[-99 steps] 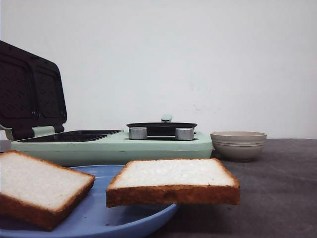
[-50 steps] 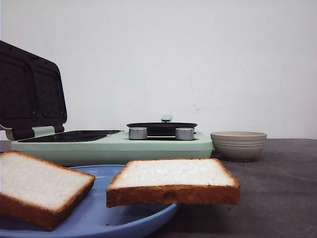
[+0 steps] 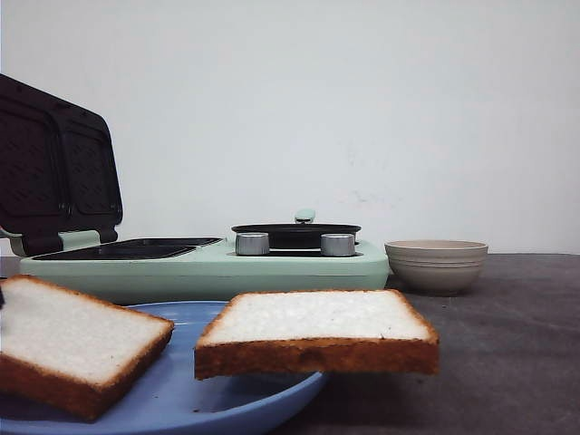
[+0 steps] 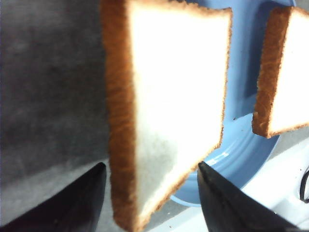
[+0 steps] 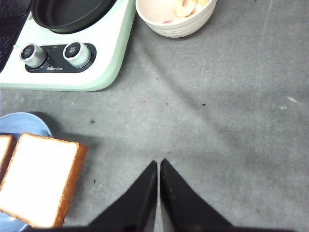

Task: Make breakfast with bread and shrimp
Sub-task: 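Move the left gripper down to the bread slice nearest it and grasp it, then lift the bread slice with the left gripper toward the sandwich press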

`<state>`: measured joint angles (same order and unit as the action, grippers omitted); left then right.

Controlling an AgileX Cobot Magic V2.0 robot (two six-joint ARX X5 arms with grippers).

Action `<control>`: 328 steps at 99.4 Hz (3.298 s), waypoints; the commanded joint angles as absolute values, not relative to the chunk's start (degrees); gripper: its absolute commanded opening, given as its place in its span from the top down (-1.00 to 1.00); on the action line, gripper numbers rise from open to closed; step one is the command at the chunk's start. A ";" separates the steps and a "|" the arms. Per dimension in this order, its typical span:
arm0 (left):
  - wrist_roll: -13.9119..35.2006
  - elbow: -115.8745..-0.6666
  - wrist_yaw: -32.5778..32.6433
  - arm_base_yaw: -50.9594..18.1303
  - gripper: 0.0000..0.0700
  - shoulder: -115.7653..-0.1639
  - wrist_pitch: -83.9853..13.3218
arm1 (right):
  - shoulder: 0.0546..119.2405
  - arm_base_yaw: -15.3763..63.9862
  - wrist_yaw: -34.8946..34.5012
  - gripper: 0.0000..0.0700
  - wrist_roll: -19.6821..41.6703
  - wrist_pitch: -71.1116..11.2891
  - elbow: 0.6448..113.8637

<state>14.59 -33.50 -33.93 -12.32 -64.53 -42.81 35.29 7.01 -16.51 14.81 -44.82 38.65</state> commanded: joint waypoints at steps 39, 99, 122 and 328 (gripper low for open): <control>14.09 -34.33 -34.44 -13.26 1.00 -66.28 -40.45 | 35.46 6.98 -16.71 0.99 14.20 -44.69 39.55; 14.68 -34.35 -34.26 -13.26 1.00 -60.53 -36.91 | 35.46 6.98 -16.71 0.99 14.17 -45.52 39.55; 14.85 -34.35 -31.55 -13.26 1.00 -54.94 -35.59 | 35.46 6.98 -16.71 0.99 14.17 -45.52 39.55; -19.66 -68.51 -1.98 -13.19 1.00 -92.09 6.02 | 35.46 6.98 -16.49 0.99 10.90 -45.67 39.55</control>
